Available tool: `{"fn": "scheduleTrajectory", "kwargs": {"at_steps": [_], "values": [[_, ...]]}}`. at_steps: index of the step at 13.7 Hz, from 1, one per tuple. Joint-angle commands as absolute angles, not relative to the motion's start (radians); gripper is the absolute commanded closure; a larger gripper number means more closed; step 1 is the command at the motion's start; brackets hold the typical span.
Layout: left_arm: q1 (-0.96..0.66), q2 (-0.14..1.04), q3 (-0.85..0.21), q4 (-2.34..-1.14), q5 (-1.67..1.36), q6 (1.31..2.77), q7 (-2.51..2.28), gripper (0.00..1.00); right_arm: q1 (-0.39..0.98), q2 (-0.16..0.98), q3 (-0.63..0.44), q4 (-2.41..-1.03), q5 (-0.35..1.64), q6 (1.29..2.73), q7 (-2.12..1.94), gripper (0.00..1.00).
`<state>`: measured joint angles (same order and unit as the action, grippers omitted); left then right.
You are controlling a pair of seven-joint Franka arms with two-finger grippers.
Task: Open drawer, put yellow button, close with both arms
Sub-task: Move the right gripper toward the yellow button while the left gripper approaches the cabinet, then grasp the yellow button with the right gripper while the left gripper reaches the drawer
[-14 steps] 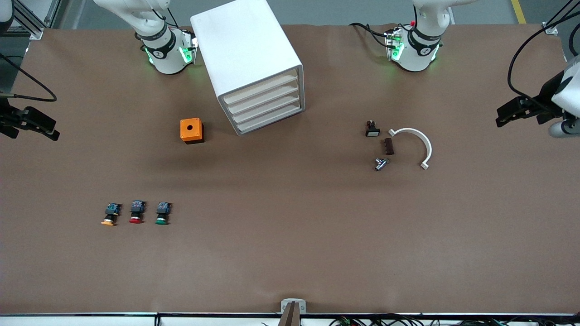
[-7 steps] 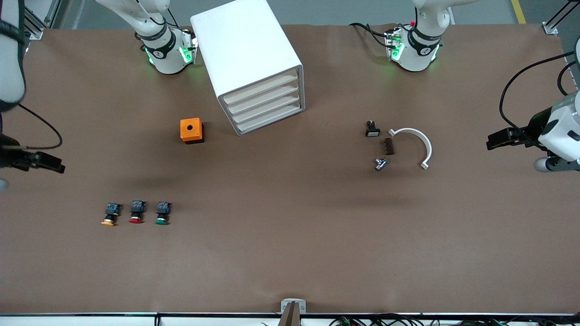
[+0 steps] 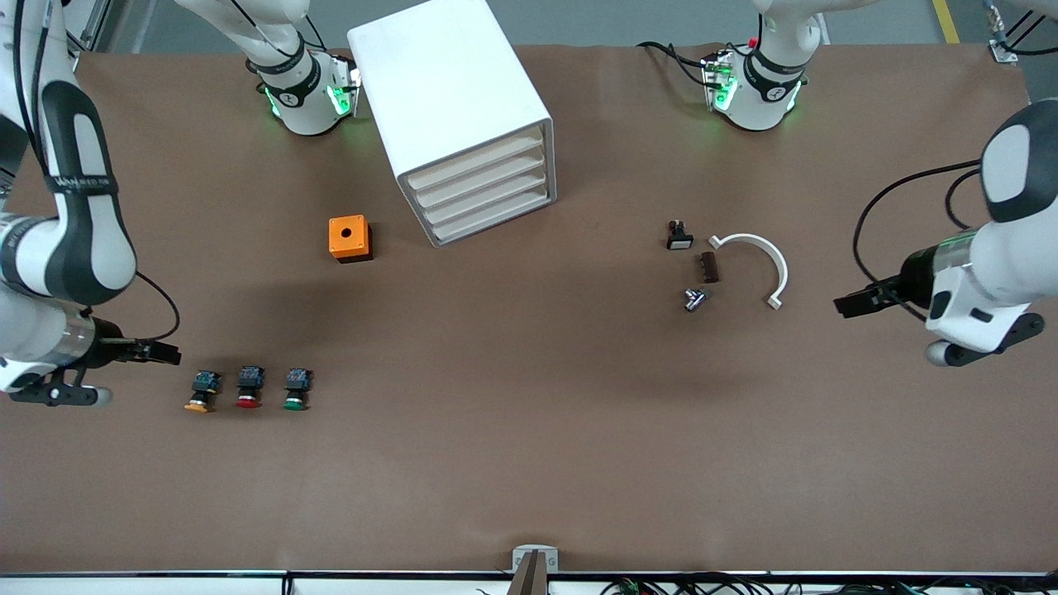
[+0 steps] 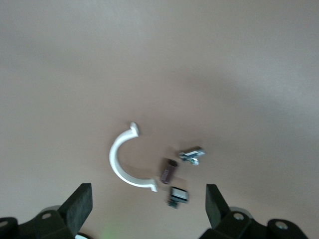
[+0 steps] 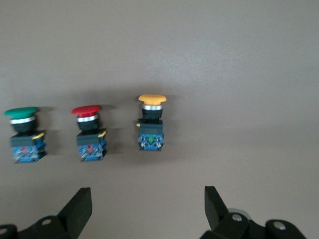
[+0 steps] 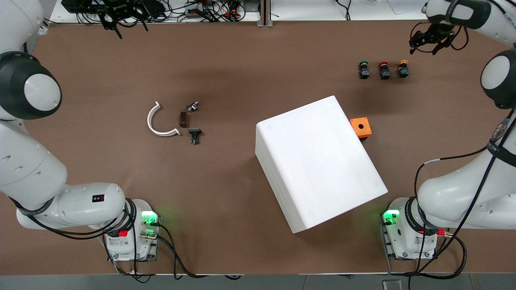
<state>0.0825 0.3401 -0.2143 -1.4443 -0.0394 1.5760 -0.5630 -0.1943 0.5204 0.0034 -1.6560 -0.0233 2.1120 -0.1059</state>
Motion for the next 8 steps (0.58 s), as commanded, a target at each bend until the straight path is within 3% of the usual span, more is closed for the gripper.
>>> {"fn": "scheduleTrajectory", "kwargs": {"at_steps": [1,8], "values": [[0.028,0.394,-0.213,-1.410,-0.106,1.566,-0.806,0.00,-0.225,0.601,0.018,-1.634,-0.021,2.158,-0.101,0.00],[-0.147,0.500,-0.216,-1.407,-0.129,1.568,-1.674,0.00,-0.226,0.699,0.021,-1.634,0.055,2.235,-0.106,0.00]]}}
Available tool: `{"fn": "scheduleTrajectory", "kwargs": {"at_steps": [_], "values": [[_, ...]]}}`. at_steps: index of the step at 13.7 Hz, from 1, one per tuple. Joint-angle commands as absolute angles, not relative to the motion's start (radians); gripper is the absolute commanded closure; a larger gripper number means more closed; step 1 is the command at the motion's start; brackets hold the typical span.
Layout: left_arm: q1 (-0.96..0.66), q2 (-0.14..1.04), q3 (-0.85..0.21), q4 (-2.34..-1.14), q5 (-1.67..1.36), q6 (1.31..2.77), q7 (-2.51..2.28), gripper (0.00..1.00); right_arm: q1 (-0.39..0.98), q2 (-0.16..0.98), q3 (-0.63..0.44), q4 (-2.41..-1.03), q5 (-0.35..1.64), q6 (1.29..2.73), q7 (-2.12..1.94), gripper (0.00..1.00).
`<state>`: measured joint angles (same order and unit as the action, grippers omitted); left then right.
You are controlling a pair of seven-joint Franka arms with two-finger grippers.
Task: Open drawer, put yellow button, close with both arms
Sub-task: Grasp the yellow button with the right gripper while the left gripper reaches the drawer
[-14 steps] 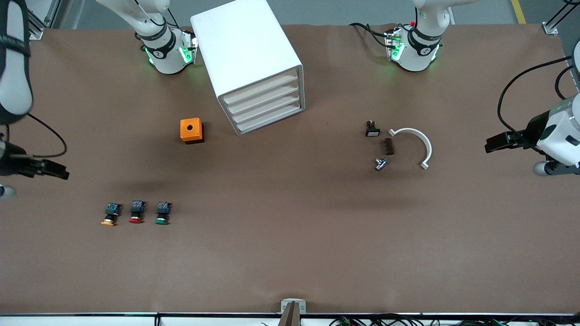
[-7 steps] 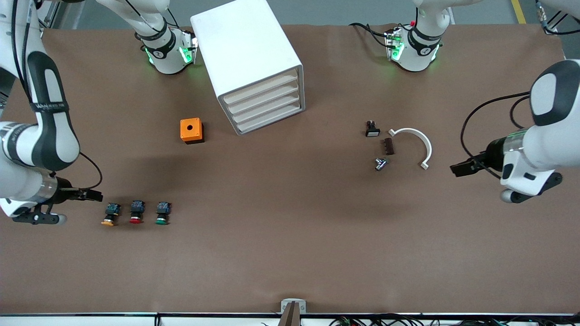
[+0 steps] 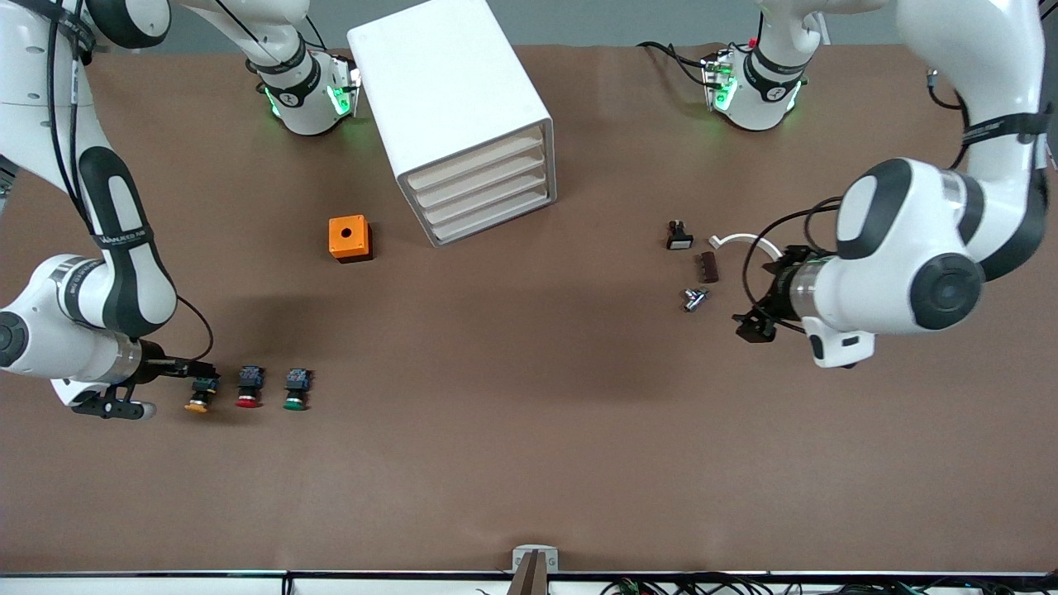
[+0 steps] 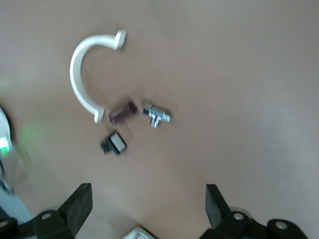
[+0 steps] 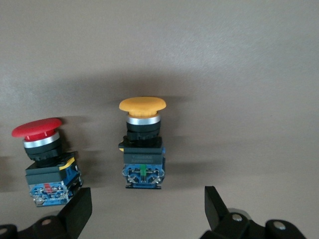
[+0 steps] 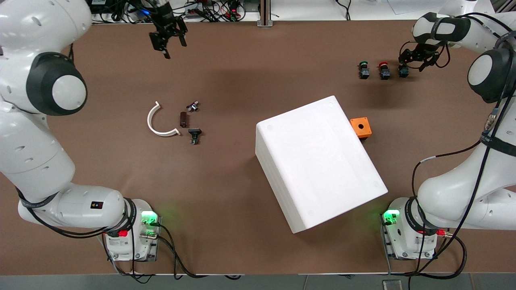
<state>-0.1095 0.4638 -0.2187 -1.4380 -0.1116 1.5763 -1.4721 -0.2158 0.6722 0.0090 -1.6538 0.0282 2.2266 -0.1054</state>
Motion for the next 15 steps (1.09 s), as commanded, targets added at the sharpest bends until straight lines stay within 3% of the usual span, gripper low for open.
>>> {"fn": "scheduleTrajectory", "kwargs": {"at_steps": [1,7,10,13,15], "values": [[-0.172,0.515,-0.216,-1.404,-0.153,1.568,-1.768,0.00,-0.218,0.706,0.021,-1.634,0.055,2.243,-0.100,0.00],[-0.204,0.604,-0.215,-1.413,-0.564,1.557,-2.093,0.02,-0.218,0.739,0.021,-1.631,0.057,2.289,-0.100,0.01],[-0.282,0.681,-0.213,-1.402,-0.664,1.565,-2.335,0.02,-0.228,0.746,0.021,-1.631,0.055,2.301,-0.110,0.06],[-0.328,0.701,-0.215,-1.381,-0.678,1.565,-2.460,0.05,-0.233,0.742,0.021,-1.629,0.055,2.292,-0.118,0.61],[-0.368,0.704,-0.215,-1.381,-0.698,1.557,-2.508,0.11,-0.233,0.742,0.023,-1.629,0.057,2.292,-0.114,0.80]]}}
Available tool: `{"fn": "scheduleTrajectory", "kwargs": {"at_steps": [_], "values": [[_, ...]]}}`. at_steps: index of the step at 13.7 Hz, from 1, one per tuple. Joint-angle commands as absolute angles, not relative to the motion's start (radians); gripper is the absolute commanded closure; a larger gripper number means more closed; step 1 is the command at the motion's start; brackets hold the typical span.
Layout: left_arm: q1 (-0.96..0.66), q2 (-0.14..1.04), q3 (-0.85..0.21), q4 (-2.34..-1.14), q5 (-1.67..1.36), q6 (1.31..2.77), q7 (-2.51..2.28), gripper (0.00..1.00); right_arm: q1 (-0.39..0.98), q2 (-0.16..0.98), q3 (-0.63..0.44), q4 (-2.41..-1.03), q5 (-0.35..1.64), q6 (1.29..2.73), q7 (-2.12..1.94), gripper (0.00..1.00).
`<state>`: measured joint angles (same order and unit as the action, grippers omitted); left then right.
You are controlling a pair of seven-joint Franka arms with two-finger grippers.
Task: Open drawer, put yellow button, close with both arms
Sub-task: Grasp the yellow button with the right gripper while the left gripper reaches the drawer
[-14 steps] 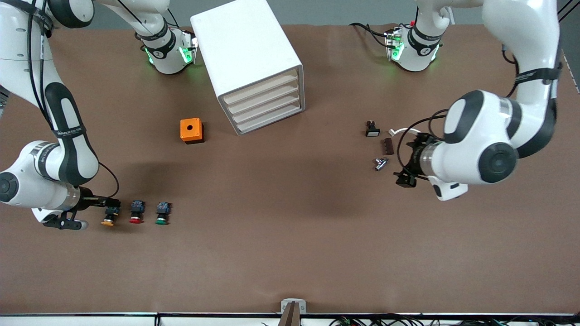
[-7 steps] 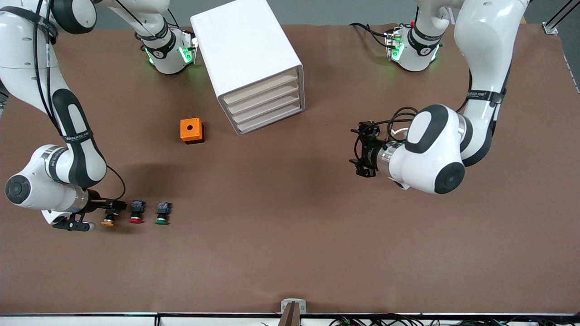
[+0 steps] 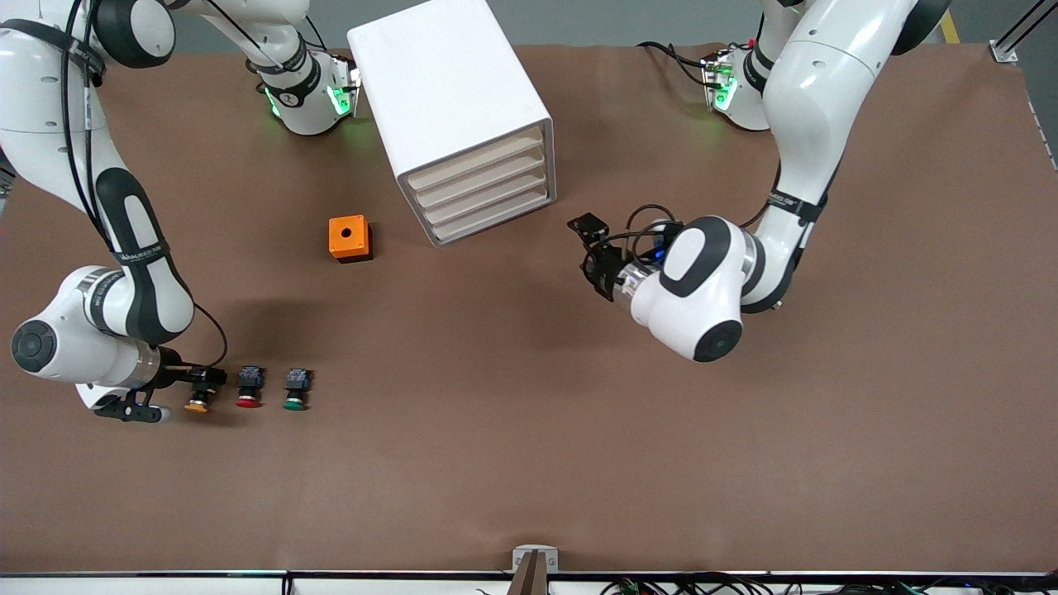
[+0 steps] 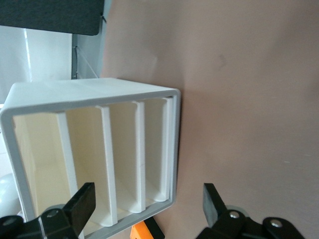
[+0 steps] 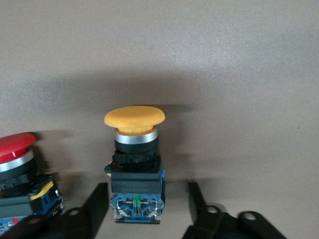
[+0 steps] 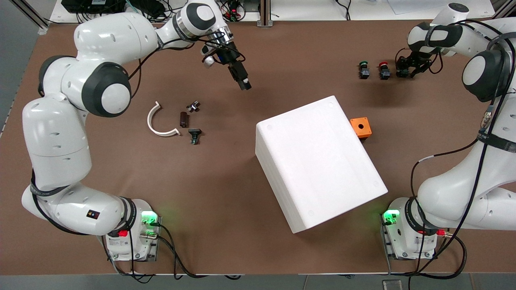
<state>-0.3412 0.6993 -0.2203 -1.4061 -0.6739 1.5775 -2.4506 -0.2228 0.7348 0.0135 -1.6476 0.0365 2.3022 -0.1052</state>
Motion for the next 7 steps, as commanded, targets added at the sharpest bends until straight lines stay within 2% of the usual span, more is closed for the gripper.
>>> {"fn": "scheduleTrajectory", "kwargs": {"at_steps": [1,3,5,7], "values": [[-0.389,0.706,-0.215,-1.381,-0.703,1.551,-2.532,0.14,-0.235,0.741,0.023,-1.629,0.061,2.289,-0.110,0.87],[-0.423,0.718,-0.215,-1.381,-0.762,1.551,-2.540,0.29,-0.232,0.739,0.021,-1.629,0.084,2.277,-0.115,0.97],[-0.451,0.741,-0.215,-1.381,-0.807,1.551,-2.542,0.31,-0.226,0.735,0.021,-1.620,0.086,2.261,-0.115,1.00],[-0.495,0.764,-0.215,-1.381,-0.828,1.551,-2.539,0.31,-0.218,0.730,0.023,-1.586,0.087,2.179,-0.112,1.00]]}}
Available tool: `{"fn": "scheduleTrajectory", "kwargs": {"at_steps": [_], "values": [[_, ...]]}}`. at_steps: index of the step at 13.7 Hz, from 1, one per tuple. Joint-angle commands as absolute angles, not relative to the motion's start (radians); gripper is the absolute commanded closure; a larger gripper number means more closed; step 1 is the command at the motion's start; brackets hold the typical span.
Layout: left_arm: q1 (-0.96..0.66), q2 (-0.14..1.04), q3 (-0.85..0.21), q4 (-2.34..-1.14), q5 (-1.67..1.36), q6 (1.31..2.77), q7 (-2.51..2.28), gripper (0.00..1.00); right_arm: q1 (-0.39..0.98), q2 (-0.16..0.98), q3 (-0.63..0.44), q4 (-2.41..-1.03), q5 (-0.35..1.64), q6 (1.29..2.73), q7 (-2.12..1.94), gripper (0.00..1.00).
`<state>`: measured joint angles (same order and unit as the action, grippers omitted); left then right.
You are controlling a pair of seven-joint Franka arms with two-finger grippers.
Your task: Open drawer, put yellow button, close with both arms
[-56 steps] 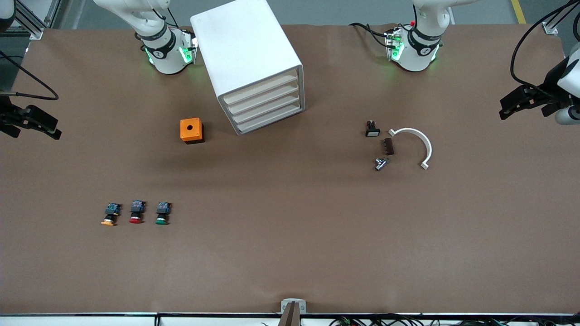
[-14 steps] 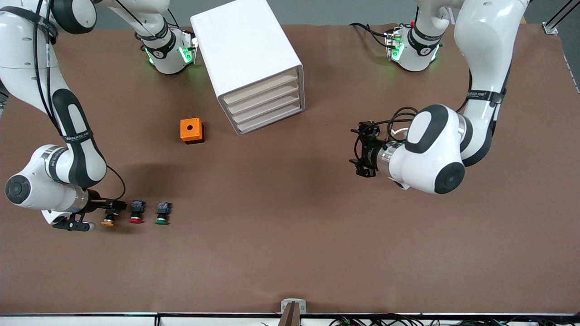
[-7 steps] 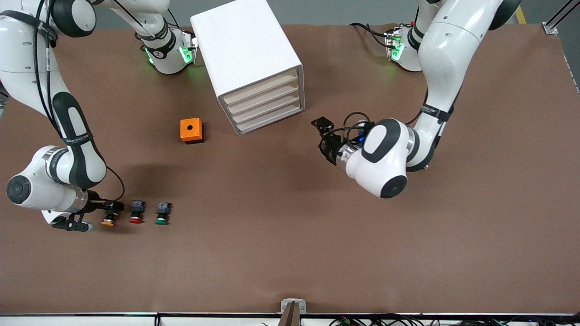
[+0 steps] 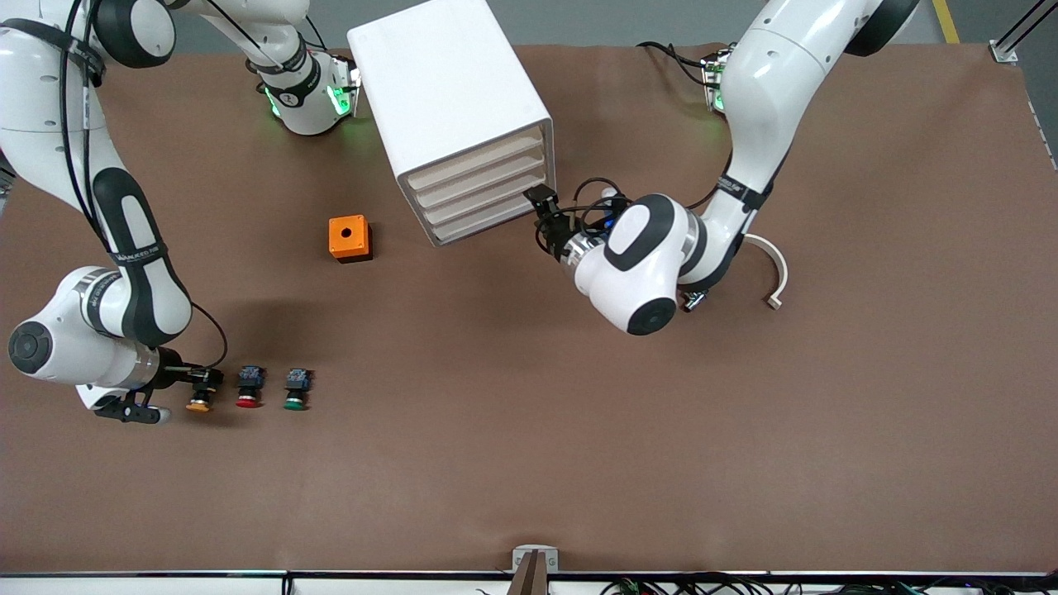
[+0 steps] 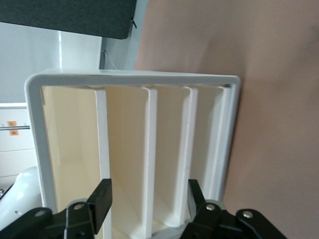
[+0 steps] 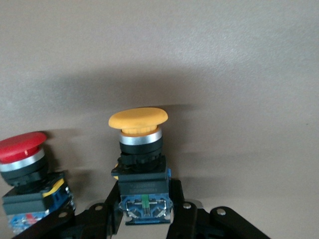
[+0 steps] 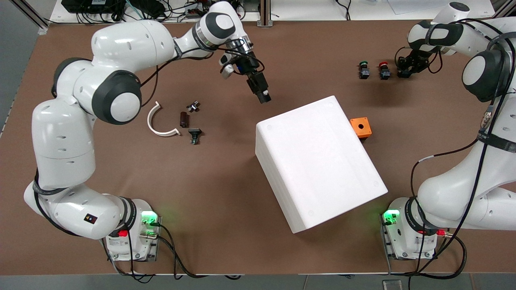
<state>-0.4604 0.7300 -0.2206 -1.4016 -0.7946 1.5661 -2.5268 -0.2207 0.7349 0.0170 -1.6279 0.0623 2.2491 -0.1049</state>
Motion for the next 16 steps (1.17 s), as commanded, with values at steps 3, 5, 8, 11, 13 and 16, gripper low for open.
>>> {"fn": "scheduleTrajectory", "kwargs": {"at_steps": [3,5,8,11,13,16], "values": [[-0.540,0.765,-0.215,-1.381,-0.856,1.560,-2.488,0.32,-0.210,0.715,0.023,-1.546,0.077,2.111,-0.126,1.00],[-0.542,0.765,-0.215,-1.381,-0.911,1.559,-2.462,0.32,-0.213,0.703,0.021,-1.531,0.075,2.092,-0.144,1.00],[-0.537,0.762,-0.216,-1.381,-0.934,1.552,-2.468,0.33,-0.213,0.651,0.021,-1.529,0.075,2.051,-0.158,1.00],[-0.572,0.768,-0.215,-1.384,-0.974,1.552,-2.474,0.50,-0.206,0.597,0.023,-1.526,0.083,2.019,-0.146,1.00],[-0.593,0.773,-0.215,-1.385,-0.999,1.552,-2.479,0.52,-0.203,0.568,0.023,-1.526,0.087,1.984,-0.138,1.00],[-0.592,0.791,-0.213,-1.390,-1.000,1.557,-2.477,0.67,-0.187,0.511,0.025,-1.525,0.086,1.956,-0.100,1.00]]}}
